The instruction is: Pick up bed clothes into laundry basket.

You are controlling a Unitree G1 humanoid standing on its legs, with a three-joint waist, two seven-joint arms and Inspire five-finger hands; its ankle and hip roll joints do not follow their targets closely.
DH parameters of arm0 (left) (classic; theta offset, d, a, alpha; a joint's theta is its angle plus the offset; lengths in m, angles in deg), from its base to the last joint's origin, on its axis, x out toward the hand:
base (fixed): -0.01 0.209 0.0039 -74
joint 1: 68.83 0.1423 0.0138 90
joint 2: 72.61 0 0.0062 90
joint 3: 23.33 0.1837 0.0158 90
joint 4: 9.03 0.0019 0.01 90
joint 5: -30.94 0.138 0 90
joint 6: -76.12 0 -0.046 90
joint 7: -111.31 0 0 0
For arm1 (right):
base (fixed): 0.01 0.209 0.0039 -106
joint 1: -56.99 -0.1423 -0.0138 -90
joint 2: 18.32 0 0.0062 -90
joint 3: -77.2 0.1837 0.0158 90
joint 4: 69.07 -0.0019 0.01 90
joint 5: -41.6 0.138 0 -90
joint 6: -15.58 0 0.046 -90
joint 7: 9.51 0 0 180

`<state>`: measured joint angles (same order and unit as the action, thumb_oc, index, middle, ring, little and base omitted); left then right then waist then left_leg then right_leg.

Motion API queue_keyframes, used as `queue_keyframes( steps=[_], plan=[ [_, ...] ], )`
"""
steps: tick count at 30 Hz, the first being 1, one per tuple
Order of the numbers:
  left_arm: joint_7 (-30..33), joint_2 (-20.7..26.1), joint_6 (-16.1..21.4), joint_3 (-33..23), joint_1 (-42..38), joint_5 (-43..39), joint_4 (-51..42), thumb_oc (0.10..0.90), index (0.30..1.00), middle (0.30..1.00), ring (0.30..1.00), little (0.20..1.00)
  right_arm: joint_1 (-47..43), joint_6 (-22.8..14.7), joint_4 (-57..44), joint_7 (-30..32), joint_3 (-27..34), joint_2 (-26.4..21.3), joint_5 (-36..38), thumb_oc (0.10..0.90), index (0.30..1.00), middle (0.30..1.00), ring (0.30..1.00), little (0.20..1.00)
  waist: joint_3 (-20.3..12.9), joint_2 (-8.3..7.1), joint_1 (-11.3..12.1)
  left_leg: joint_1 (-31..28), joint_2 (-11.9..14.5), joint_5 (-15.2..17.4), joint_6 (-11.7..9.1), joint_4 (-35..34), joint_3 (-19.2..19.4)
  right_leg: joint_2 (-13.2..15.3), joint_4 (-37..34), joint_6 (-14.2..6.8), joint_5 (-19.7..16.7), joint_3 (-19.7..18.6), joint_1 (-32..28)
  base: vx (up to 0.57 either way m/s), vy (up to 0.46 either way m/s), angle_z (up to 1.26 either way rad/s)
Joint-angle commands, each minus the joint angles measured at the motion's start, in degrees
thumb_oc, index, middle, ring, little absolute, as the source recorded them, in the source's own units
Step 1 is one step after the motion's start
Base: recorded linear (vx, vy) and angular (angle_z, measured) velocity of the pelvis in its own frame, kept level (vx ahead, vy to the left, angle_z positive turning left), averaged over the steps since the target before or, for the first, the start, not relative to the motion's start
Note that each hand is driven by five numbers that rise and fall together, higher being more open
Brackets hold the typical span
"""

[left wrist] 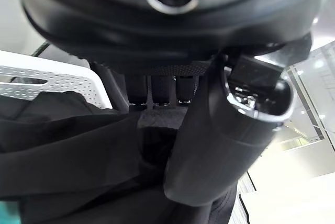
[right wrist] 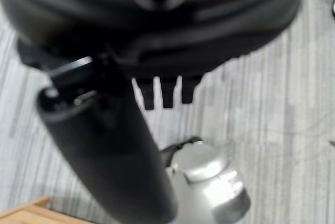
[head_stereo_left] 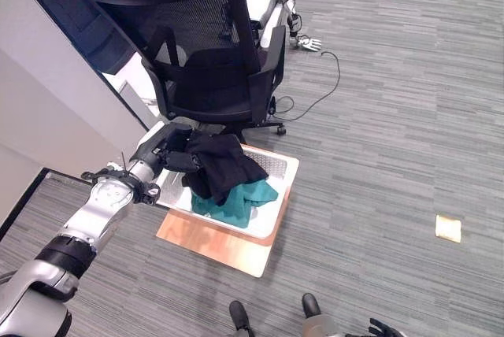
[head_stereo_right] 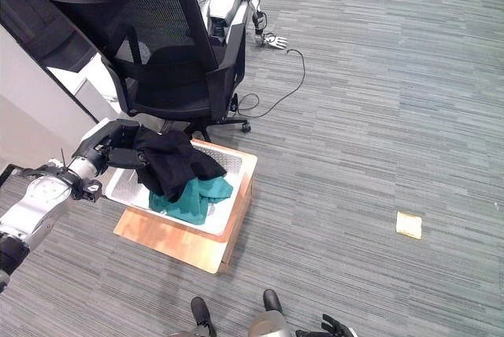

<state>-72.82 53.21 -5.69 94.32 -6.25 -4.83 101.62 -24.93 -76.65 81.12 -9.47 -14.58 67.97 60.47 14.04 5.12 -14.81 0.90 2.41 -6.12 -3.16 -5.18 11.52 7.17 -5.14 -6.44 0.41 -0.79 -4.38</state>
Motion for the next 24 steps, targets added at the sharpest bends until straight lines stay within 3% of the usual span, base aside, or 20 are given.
queue_keyframes(
  steps=[1,8,12,17,24],
  plan=[
    [0.05,1.94,3.34,-7.43,-3.77,0.17,-1.65,0.400,0.300,0.300,0.300,0.300,2.31,-0.80,-0.42,-0.32,0.53,-3.75,-1.32,0.800,0.900,0.900,0.900,0.900,-1.89,1.28,0.61,-4.32,2.64,5.56,-2.95,0.18,0.17,-0.49,0.25,-1.36,-0.88,0.80,2.84,0.00,0.000,0.00],
    [-0.84,-4.89,2.16,-3.91,-2.45,3.08,2.32,0.400,0.300,0.300,0.300,0.300,0.94,-0.91,-0.64,0.36,0.64,-4.40,-0.77,0.800,0.900,0.900,0.900,0.900,-1.55,2.28,-0.49,-3.63,2.37,5.59,-2.82,0.18,0.44,-0.34,0.31,-1.35,-0.94,0.31,3.78,0.00,0.000,-0.01],
    [-0.60,-12.00,1.47,-1.28,-4.25,6.00,7.21,0.400,0.300,0.300,0.300,0.300,0.77,-1.07,-1.16,0.95,0.46,-4.80,-1.05,0.800,0.900,0.900,0.900,0.900,-1.24,2.35,-1.64,-3.24,2.31,5.73,-2.71,0.18,1.01,-0.38,0.25,-1.36,-0.98,-0.13,4.39,0.02,-0.003,-0.07],
    [0.07,-14.66,1.15,2.37,-10.01,9.31,11.13,0.400,0.300,0.300,0.300,0.300,0.75,-1.00,-1.69,1.59,0.40,-5.24,-1.19,0.800,0.900,0.900,0.900,0.900,-0.98,2.65,-2.81,-2.82,2.30,5.73,-2.73,0.18,1.08,-0.38,0.38,-1.38,-1.05,-0.30,5.00,0.01,-0.004,-0.01],
    [0.10,-14.88,1.37,7.20,-17.82,10.09,11.44,0.400,0.300,0.300,0.300,0.300,-0.01,-1.09,-2.14,2.01,0.09,-5.23,-0.82,0.800,0.900,0.900,0.900,0.900,-0.56,3.67,-4.03,-2.72,2.14,5.84,-2.74,0.18,1.43,-0.31,0.33,-1.55,-1.11,-0.86,5.24,0.00,0.000,0.00]
  ],
)
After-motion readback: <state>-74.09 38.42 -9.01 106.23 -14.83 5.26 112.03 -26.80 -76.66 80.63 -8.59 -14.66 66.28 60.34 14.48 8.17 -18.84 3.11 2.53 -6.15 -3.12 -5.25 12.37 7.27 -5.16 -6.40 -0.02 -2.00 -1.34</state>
